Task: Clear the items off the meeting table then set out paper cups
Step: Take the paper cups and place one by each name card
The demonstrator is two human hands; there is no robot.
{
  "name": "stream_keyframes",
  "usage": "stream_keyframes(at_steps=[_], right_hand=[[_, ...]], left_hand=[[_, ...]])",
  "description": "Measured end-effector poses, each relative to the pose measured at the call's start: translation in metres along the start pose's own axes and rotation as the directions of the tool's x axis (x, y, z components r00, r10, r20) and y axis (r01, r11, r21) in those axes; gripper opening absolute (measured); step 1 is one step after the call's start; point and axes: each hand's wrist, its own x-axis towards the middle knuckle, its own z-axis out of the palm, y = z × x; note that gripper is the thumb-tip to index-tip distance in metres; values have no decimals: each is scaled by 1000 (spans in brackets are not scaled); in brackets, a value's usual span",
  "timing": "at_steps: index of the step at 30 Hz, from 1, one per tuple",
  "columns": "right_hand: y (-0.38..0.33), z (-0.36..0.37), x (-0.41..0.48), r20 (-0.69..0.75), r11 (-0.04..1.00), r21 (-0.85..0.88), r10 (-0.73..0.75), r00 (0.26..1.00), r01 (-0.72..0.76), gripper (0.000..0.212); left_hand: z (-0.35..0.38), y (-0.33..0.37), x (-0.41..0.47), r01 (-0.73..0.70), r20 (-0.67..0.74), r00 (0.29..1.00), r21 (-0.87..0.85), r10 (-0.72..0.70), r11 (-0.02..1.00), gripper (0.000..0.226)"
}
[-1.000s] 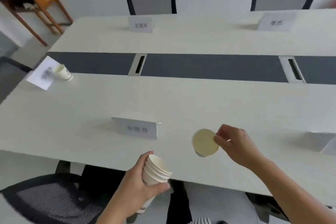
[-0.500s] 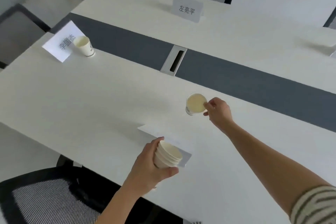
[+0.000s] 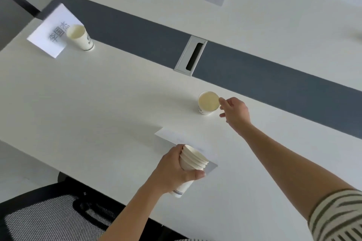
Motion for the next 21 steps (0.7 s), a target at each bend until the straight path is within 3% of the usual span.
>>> stream_keyframes(at_steps=[12,16,21], right_hand=[[61,-36,-41,-34,999,14,46,998,-46,33],[82,-60,-69,0,998,-3,63,998,-63,19],[109,-103,-142,0,998,-50,41,999,-41,13]], left_hand=[[-1,39,27,-20,18,1000,73,19,997,66],[7,54,14,-125,5,992,116,125,985,62],[40,82,-14,-299,137,952,218,274,929,65]])
